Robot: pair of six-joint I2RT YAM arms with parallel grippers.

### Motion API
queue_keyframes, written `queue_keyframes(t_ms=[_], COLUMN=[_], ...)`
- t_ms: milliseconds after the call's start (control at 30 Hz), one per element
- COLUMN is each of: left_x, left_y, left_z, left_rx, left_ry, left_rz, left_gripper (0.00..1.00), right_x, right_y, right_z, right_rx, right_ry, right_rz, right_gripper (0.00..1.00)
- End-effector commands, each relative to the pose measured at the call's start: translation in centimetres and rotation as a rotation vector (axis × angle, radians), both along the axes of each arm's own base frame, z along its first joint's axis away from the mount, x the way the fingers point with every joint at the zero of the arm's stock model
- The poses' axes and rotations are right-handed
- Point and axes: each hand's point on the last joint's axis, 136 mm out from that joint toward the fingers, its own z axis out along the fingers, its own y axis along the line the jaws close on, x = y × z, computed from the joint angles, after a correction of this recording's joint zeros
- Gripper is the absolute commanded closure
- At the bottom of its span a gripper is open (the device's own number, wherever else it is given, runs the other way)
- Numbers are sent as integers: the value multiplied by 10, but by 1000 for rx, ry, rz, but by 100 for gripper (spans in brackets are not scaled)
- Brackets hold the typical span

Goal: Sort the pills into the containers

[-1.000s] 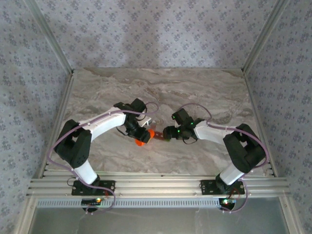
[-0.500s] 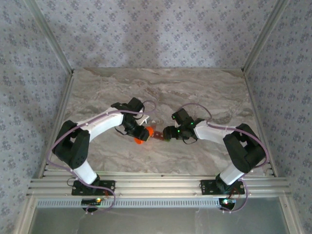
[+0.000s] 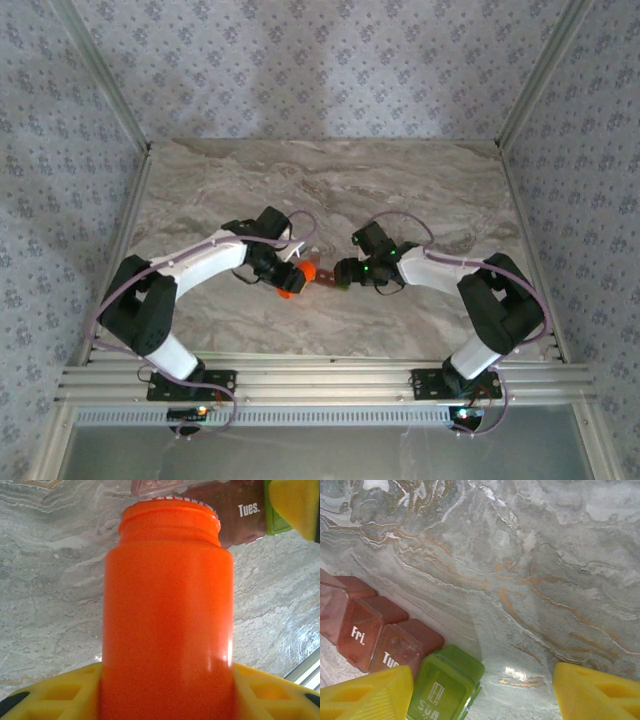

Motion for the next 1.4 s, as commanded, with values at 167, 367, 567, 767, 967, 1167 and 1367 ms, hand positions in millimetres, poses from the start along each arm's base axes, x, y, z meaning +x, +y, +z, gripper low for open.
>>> queue_keyframes(t_ms=[167, 367, 567, 767, 967, 1167, 1367], left_x=[0, 1, 11, 26, 51, 73, 93], left_y=[-12, -15, -22, -23, -15, -22, -39], left_z=[18, 29, 55, 86, 138, 186, 224], left_rx=[-133, -203, -325, -435, -494, -540, -559], left_ry=[-73, -153, -292, -489, -737, -869, -957], left_rz=[-34, -39, -18, 25, 109, 130, 94], left_gripper=[100, 100, 100, 100, 100, 100, 100], right_x=[2, 11, 26, 36, 43, 43, 45], right_y=[8, 2, -19, -52, -101, -146, -161], right_z=[9, 33, 66, 78, 74, 62, 50], right_rx=[33, 83, 130, 139, 82, -41, -146], right_ry=[30, 8, -32, -22, 8, 68, 115], right_rz=[-13, -73, -143, -235, -336, -383, -329], right_gripper=[24, 24, 24, 24, 24, 24, 21])
